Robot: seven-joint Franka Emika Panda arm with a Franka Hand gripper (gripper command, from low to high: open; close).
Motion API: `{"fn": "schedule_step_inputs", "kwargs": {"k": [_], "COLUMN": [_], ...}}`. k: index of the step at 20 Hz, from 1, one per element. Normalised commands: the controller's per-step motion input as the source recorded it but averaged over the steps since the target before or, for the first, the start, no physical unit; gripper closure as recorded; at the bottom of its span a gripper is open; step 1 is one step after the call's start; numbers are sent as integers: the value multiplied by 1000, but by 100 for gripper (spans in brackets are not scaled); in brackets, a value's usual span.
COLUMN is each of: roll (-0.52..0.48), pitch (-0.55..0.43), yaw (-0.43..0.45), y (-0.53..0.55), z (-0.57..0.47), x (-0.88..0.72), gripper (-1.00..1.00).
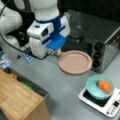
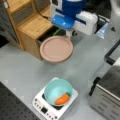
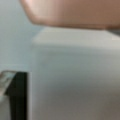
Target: Pick up the pan. Place the pan on the table. Pick up the bowl. Place the bowl on the stove.
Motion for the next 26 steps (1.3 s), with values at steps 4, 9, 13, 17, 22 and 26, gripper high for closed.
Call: {"fn": "schedule_step_inputs", "kwargs": {"k": [4,9,13,17,22,26], "roll": [97,52,10,-19,-43,-84], "pitch": [272,268,270,286,286,234], "yaw": [55,147,178,175,156,154], "y": [-300,-384,-395,-341,-285,-280], "z": [274,266,255,212,130,-25], "x": [554,606,591,550,537,557], "gripper": [100,100,100,100,100,100]}}
